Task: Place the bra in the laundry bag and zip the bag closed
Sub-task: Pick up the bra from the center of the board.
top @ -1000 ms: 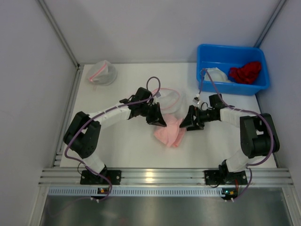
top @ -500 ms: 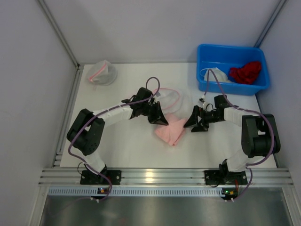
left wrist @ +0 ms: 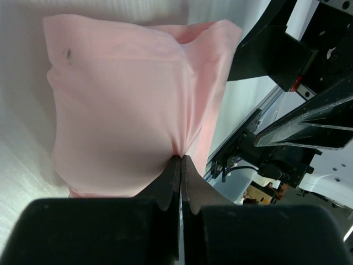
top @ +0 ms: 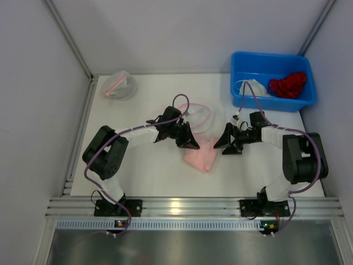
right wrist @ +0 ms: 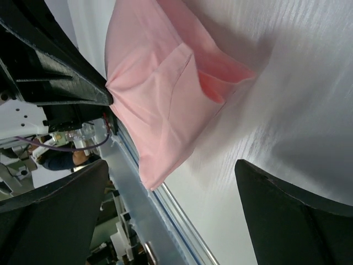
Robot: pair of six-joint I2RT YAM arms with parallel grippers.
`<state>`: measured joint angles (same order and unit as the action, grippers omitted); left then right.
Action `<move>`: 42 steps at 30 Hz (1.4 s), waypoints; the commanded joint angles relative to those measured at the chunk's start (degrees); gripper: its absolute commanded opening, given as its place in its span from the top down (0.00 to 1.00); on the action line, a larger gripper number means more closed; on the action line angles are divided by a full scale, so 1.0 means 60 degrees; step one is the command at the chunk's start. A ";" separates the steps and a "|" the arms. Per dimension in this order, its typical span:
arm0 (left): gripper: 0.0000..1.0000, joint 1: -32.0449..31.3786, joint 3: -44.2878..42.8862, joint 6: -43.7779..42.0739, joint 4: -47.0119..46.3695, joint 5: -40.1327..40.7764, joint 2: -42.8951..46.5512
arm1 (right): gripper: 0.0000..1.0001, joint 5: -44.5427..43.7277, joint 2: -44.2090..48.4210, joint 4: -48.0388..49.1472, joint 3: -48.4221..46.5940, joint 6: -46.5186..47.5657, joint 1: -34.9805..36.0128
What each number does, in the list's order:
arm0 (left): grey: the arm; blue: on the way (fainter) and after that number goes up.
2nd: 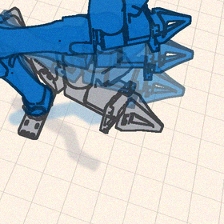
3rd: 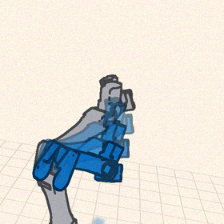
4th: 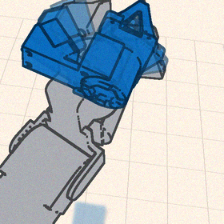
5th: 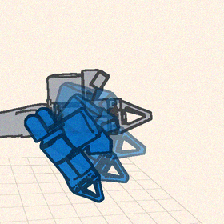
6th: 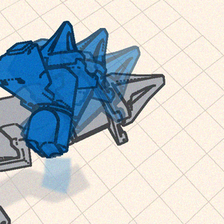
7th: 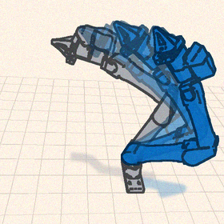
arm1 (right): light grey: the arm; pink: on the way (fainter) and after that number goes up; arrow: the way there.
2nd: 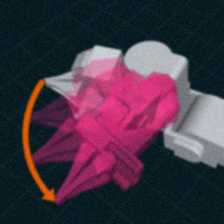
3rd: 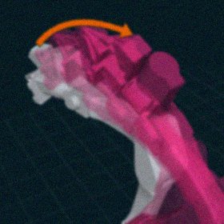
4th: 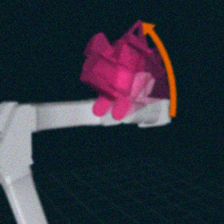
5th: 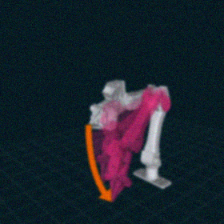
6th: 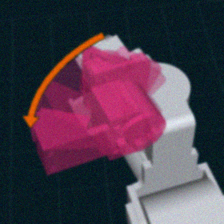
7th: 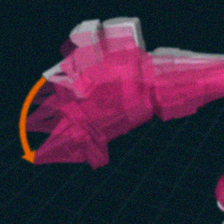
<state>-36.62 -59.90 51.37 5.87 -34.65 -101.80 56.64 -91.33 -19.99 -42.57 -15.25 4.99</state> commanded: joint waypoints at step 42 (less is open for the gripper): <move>0.74 -0.0225 0.1735 0.0346 -0.2736 -0.0024 0.0177 | 0.88 -0.1340 -0.1478 0.5471 0.0957 -0.1913 0.2435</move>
<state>-37.93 -50.09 55.48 -8.69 -33.85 -103.63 51.20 -101.73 15.07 -36.40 -30.76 19.46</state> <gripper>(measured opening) 0.193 0.201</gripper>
